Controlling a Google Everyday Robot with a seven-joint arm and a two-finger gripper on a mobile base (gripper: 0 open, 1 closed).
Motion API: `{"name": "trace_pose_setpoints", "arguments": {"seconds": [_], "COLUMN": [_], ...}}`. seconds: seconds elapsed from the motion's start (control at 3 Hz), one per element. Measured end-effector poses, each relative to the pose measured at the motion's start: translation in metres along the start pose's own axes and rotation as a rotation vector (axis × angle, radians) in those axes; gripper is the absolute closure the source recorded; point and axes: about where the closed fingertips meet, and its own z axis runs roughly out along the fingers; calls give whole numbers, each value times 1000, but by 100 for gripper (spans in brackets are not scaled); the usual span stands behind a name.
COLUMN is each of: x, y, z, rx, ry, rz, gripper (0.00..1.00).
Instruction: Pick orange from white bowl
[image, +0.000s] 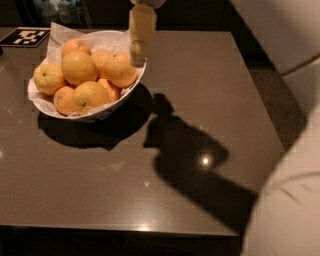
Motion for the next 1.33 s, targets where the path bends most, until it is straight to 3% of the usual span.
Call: {"name": "trace_pose_setpoints", "arguments": {"seconds": [0.33,1.0,1.33], "x": [-12,-29,-36], "y": [-4,-13,-7], "z": [20,30,42], "rx": [-53,-28,-57], "ry": [-27,-67,-56], "rz": [102,121,148], "gripper": [0,0,3]}}
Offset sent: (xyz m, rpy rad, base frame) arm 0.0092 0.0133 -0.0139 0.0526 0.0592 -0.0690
